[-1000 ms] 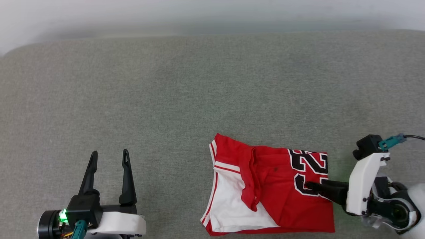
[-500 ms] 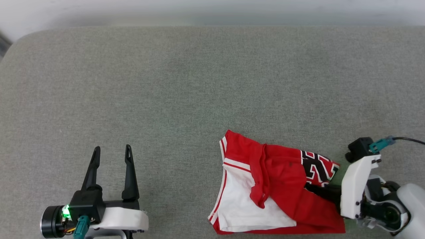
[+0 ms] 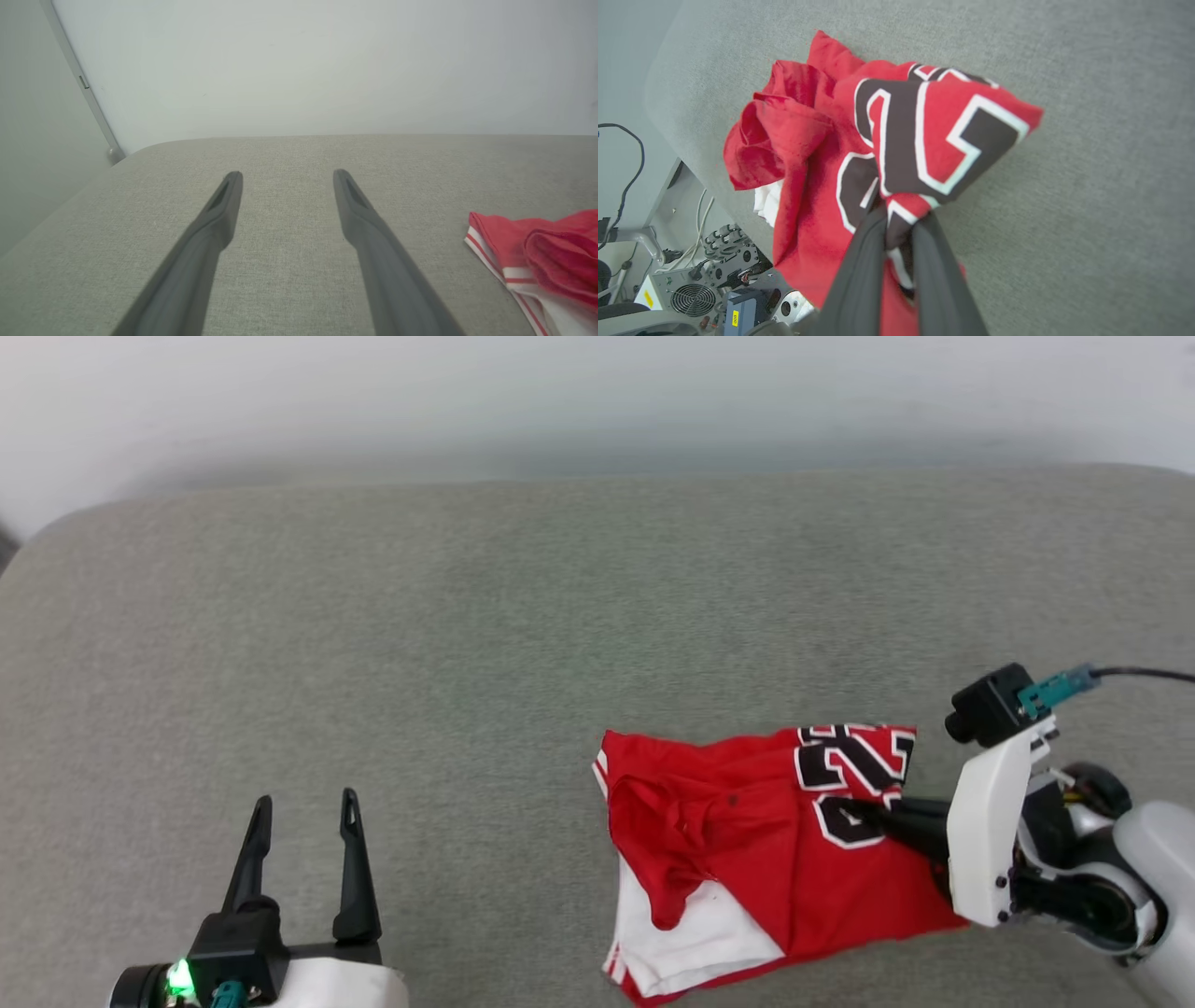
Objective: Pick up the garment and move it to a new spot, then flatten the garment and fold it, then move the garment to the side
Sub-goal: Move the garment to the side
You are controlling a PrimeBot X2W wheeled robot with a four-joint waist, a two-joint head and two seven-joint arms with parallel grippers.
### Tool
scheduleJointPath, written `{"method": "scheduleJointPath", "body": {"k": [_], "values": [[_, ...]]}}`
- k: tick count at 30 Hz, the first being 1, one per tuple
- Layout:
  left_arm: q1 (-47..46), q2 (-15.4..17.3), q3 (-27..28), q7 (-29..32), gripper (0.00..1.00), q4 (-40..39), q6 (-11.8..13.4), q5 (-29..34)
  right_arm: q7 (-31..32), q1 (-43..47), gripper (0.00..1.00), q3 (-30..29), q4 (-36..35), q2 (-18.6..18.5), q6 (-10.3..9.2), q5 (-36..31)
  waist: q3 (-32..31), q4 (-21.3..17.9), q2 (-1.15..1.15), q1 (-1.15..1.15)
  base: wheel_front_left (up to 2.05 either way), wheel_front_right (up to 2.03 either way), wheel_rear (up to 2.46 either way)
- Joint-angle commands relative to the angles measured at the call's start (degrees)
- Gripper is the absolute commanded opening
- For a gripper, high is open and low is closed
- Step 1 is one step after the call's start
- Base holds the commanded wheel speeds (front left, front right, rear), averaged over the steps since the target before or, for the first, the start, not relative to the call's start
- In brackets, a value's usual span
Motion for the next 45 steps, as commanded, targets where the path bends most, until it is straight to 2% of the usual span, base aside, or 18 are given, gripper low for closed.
{"method": "scheduleJointPath", "body": {"k": [1,9,15,18,19,21,27,29,30,40,41,42,43,45], "values": [[0.8,0.0,0.2,-0.1,1.00,-0.4,0.5,-0.4,0.0,-2.0,0.00,0.6,-1.7,-1.6,-0.02,-1.0,-0.9,-2.4,0.00,0.00,0.00,0.00,0.00],[0.2,0.0,1.2,-0.1,1.00,-1.8,1.0,-0.7,1.5,-9.4,0.00,3.1,-8.1,-8.3,-0.02,-4.9,2.2,-10.7,0.00,0.00,0.00,0.00,0.00],[-2.7,0.1,1.8,-0.1,1.00,-2.4,-0.5,1.1,0.4,-13.6,0.00,1.7,-7.4,-13.0,-0.02,-7.7,7.6,-15.5,0.00,0.00,0.00,0.00,0.00],[-4.0,0.6,2.2,-0.1,1.00,-2.7,-0.9,1.6,-0.2,-14.8,0.00,0.7,-6.1,-14.2,-0.03,-8.2,9.9,-16.4,0.00,0.00,0.00,0.00,0.00],[-5.1,1.2,2.4,-0.1,1.00,-3.2,-1.5,2.0,-0.9,-16.2,0.00,-0.3,-4.3,-15.5,-0.03,-9.5,12.3,-17.0,0.00,0.00,0.00,0.00,0.00],[-5.7,1.5,2.4,-0.1,1.00,-3.3,-1.8,2.3,-1.3,-17.0,0.00,-0.8,-3.1,-16.1,-0.03,-10.1,13.3,-17.2,0.00,0.00,0.00,0.00,0.00],[-9.2,3.1,2.1,-0.1,1.00,-4.6,-3.2,3.0,-2.9,-21.0,0.00,-3.6,6.6,-18.2,-0.03,-13.8,19.2,-16.8,0.00,0.00,0.00,0.00,0.00],[-10.3,3.6,2.2,-0.1,1.00,-5.2,-3.6,3.1,-3.3,-22.3,0.00,-4.9,10.0,-18.0,-0.03,-14.6,20.9,-16.5,0.00,0.00,0.00,0.00,0.00],[-11.6,4.2,2.4,-0.1,1.00,-6.2,-3.7,3.1,-4.6,-24.2,0.00,-6.5,14.8,-17.6,-0.04,-16.8,23.1,-16.1,0.00,0.00,0.00,0.00,0.00],[-13.2,4.6,2.6,-0.1,1.00,-7.6,-3.8,2.8,-8.1,-27.5,0.00,-12.1,28.2,-13.6,-0.04,-23.1,26.1,-15.1,0.00,0.00,0.00,0.00,0.00],[-13.1,4.5,2.6,-0.1,1.00,-7.5,-3.7,2.8,-8.2,-27.5,0.07,-12.6,29.2,-12.8,-0.04,-23.3,25.8,-15.0,0.00,0.00,0.00,0.00,0.00],[-12.9,4.3,2.6,-0.1,1.00,-7.5,-3.6,2.8,-8.1,-27.4,0.85,-13.0,30.2,-12.1,-0.04,-23.6,25.3,-15.1,0.00,0.00,0.00,0.00,0.00],[-12.6,4.2,2.6,-0.1,1.00,-7.4,-3.4,2.7,-8.7,-27.6,1.00,-13.4,30.9,-11.8,-0.04,-24.7,24.7,-15.0,0.00,0.00,0.00,0.00,0.00],[-12.2,3.8,2.4,-0.1,1.00,-7.1,-3.2,2.7,-10.0,-27.9,1.00,-13.7,31.6,-11.1,-0.04,-26.9,23.0,-15.0,0.00,0.00,0.00,0.00,0.00]]}}
